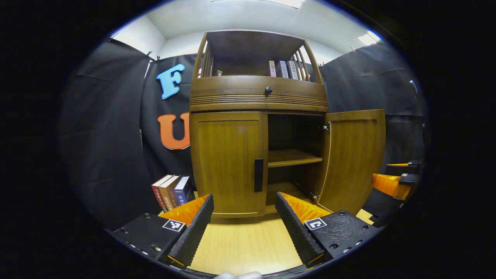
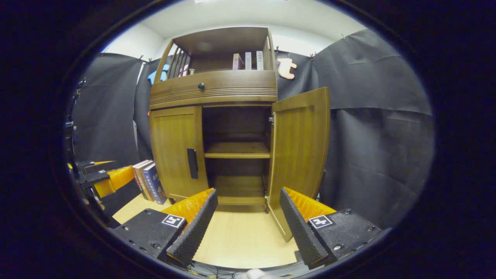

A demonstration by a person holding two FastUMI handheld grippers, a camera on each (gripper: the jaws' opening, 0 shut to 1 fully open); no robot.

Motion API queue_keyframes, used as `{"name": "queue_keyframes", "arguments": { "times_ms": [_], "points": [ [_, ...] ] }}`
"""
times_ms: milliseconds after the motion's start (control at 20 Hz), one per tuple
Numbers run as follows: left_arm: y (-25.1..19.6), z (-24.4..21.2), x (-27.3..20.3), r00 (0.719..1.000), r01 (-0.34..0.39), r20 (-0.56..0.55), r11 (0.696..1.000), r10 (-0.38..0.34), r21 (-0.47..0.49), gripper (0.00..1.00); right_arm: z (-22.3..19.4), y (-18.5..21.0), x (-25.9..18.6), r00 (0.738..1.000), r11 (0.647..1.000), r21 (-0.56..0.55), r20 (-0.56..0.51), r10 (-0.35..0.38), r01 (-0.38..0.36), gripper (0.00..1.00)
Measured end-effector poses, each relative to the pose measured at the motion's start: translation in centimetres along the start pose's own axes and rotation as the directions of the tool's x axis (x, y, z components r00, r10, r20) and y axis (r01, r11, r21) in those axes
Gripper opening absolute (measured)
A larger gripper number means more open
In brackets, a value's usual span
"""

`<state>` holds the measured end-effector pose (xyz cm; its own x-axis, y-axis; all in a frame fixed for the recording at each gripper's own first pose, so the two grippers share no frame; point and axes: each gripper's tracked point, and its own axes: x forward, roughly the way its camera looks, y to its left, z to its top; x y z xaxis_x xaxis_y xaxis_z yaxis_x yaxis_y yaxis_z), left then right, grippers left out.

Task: Open the right door of the double-door shoe cabinet with the right hand, and open the left door with the left hand.

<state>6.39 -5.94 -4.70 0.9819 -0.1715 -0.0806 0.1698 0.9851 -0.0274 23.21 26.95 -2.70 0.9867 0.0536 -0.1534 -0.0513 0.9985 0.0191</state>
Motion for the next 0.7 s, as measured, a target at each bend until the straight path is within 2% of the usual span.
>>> {"name": "queue_keyframes", "arguments": {
  "times_ms": [300, 500, 550, 700],
  "points": [
    [-0.1, 0.3, 9.5, 0.999, 0.009, 0.047, 1.000, -0.009, 0.007, 0.96, 1.4, -0.9, -0.5, 0.998, 0.998, 0.009, 0.004, -0.068, 0.068, 1.00],
    [-0.8, -0.8, 17.1, 0.999, 0.005, 0.038, 1.000, -0.005, -0.004, 0.96, 1.5, -0.7, -0.5, 0.997, 0.997, 0.006, -0.027, -0.078, 0.079, 1.00],
    [-1.1, -1.2, 18.9, 0.999, 0.008, 0.034, 1.000, -0.008, -0.008, 1.00, 1.5, -0.6, -0.5, 0.996, 0.997, 0.002, -0.033, -0.081, 0.081, 1.00],
    [-2.0, -2.7, 23.1, 1.000, -0.008, 0.010, 1.000, 0.008, -0.004, 0.96, 1.6, -1.0, -0.4, 0.995, 0.996, -0.020, -0.046, -0.092, 0.092, 1.00]
  ]
}}
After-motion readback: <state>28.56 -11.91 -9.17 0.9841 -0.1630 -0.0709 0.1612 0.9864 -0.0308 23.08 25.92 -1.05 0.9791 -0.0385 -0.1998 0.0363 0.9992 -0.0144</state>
